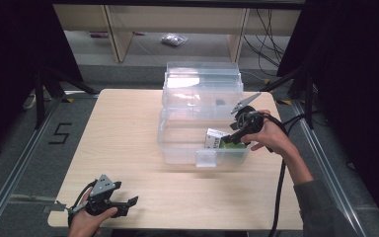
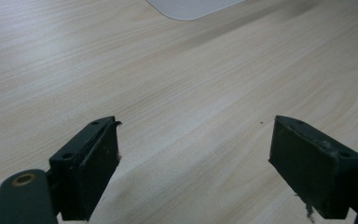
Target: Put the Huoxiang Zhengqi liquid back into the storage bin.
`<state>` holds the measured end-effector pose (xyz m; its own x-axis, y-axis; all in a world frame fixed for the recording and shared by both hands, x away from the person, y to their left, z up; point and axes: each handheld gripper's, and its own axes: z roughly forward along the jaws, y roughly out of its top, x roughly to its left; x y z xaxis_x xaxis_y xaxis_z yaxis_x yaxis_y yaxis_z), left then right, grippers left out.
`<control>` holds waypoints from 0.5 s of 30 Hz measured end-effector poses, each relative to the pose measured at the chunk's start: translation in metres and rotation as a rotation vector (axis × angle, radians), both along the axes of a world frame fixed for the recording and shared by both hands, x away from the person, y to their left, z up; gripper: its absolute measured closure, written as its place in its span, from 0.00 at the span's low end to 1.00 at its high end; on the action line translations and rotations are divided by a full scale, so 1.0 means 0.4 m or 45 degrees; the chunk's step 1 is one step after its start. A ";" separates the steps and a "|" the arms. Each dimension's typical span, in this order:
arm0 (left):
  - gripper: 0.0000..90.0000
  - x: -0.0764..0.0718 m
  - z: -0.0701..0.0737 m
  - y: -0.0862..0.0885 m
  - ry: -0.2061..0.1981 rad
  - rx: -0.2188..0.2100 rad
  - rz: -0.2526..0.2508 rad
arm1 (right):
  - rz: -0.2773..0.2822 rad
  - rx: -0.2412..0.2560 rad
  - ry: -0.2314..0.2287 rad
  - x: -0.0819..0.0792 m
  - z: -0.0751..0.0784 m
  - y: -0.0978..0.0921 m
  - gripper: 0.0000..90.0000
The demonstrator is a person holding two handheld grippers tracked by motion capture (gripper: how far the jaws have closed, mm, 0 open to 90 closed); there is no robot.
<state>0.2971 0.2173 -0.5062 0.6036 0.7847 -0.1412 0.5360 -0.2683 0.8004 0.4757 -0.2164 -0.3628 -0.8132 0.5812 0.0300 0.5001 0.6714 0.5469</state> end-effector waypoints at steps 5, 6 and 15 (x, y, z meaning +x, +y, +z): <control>0.17 0.000 0.000 0.000 0.001 0.001 0.002 | 0.009 0.033 -0.032 -0.017 -0.005 0.001 0.36; 0.17 0.000 0.000 0.000 0.001 0.000 0.003 | -0.004 0.035 -0.018 -0.023 -0.004 0.001 0.35; 0.17 0.000 0.000 0.000 0.002 0.001 0.003 | 0.020 0.053 -0.016 -0.058 -0.011 0.001 0.35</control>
<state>0.2970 0.2172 -0.5062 0.6019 0.7860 -0.1410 0.5376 -0.2681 0.7995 0.4526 -0.2161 -0.3673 -0.8226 0.5670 0.0433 0.4825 0.6557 0.5807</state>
